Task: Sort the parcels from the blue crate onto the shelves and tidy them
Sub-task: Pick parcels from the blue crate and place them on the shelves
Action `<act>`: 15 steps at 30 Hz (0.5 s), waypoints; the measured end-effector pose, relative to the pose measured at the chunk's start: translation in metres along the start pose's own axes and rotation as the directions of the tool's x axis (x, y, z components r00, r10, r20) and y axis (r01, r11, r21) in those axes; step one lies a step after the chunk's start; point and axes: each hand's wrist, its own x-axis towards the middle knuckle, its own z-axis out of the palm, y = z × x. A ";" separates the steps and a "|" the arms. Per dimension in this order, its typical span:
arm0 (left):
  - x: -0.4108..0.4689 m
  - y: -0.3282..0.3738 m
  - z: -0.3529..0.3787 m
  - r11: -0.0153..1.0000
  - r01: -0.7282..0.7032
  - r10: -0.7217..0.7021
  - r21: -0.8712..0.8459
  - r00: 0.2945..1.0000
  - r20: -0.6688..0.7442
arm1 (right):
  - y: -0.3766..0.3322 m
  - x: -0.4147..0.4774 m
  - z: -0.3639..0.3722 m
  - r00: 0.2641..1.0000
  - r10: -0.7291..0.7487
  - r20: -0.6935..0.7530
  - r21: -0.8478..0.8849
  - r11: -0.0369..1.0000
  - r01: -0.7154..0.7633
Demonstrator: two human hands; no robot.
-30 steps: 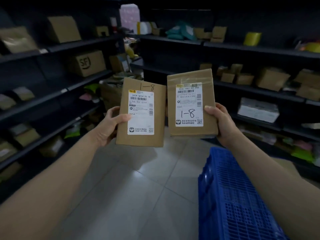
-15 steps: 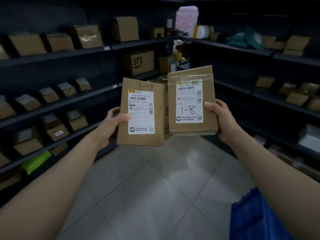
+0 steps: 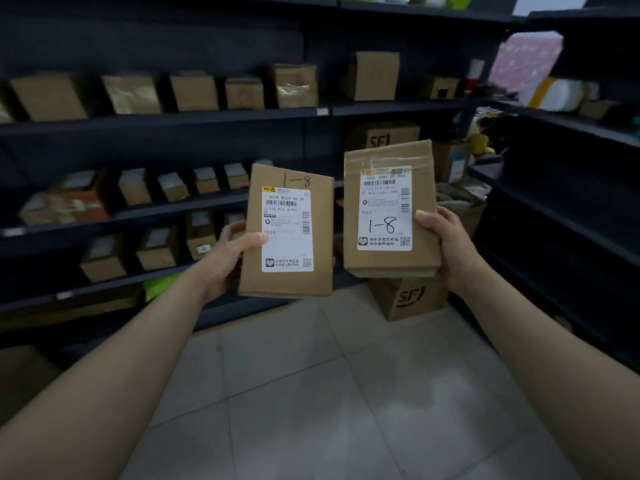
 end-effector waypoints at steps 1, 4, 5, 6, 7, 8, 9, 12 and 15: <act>0.002 0.000 0.002 1.000 0.007 -0.007 -0.009 1.000 -0.020 | -0.003 0.011 0.000 1.000 0.001 0.020 -0.008 1.000 0.000; 0.007 -0.001 0.001 1.000 -0.001 -0.001 -0.025 0.996 -0.090 | -0.005 0.042 0.003 0.998 0.005 0.060 0.000 1.000 -0.005; 0.009 -0.001 -0.001 1.000 -0.001 -0.002 -0.026 0.993 -0.120 | -0.005 0.050 0.006 0.997 0.006 0.083 0.002 1.000 -0.006; 0.011 -0.002 -0.003 1.000 0.003 -0.007 -0.024 0.989 -0.149 | -0.003 0.057 0.010 0.994 0.012 0.108 0.006 1.000 -0.013; 0.013 -0.001 -0.005 1.000 0.005 -0.009 -0.022 0.985 -0.173 | -0.002 0.064 0.013 0.992 0.020 0.127 0.003 1.000 -0.021; 0.015 -0.001 -0.008 1.000 0.005 -0.009 -0.024 0.981 -0.194 | 0.000 0.070 0.018 0.990 0.027 0.141 -0.005 1.000 -0.027; 0.017 -0.001 -0.010 1.000 0.002 -0.008 -0.027 0.977 -0.215 | 0.001 0.078 0.022 0.988 0.036 0.152 -0.009 0.999 -0.035; 0.029 -0.003 -0.022 1.000 0.004 -0.012 -0.031 0.960 -0.279 | 0.009 0.103 0.034 0.980 0.074 0.186 0.003 0.997 -0.076; 0.043 -0.007 -0.039 0.999 0.012 -0.023 -0.034 0.936 -0.352 | 0.018 0.131 0.042 0.977 0.098 0.192 -0.009 0.995 -0.098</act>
